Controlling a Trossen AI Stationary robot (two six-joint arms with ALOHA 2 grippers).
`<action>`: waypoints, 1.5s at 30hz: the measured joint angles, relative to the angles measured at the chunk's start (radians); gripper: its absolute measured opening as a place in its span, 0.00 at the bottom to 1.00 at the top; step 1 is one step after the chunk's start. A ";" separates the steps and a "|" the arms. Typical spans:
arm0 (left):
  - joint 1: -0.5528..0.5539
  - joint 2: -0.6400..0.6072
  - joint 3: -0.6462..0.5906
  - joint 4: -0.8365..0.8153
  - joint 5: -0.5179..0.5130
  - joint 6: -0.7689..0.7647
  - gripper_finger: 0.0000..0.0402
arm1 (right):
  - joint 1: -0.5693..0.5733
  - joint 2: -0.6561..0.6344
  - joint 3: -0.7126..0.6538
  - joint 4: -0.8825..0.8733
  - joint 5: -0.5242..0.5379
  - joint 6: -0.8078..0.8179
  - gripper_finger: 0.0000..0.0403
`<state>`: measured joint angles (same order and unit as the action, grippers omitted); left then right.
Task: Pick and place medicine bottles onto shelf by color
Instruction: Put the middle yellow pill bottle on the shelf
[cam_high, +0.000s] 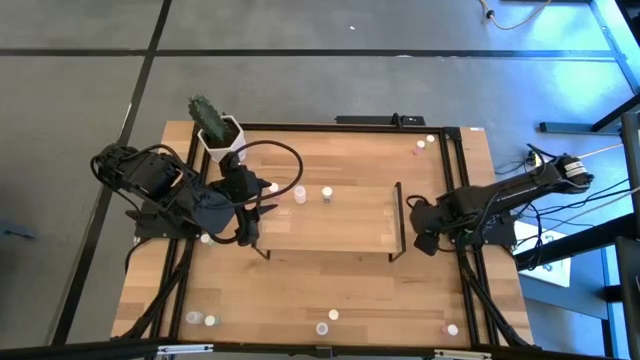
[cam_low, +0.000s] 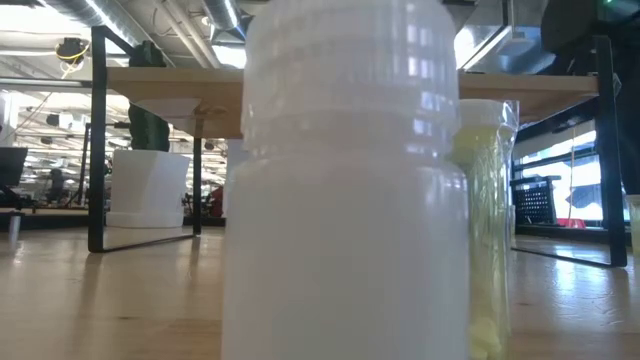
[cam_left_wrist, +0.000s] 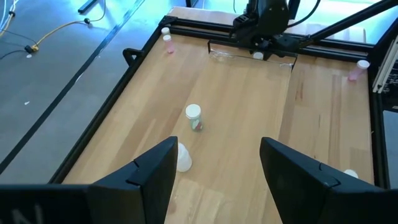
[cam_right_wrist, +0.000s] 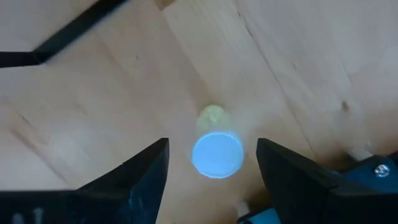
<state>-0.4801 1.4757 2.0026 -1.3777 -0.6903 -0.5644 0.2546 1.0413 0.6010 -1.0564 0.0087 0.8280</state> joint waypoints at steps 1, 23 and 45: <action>0.000 0.000 0.000 0.000 0.000 0.000 0.55 | 0.000 0.009 -0.001 -0.001 0.001 0.000 0.61; 0.000 0.000 0.000 0.000 0.000 0.000 0.55 | 0.000 0.084 0.000 0.014 0.035 -0.003 0.29; 0.000 0.000 0.000 0.000 0.000 0.000 0.55 | 0.000 0.082 0.172 -0.190 -0.055 0.003 0.30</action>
<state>-0.4801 1.4757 2.0024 -1.3773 -0.6902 -0.5644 0.2546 1.1229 0.7734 -1.2463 -0.0462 0.8307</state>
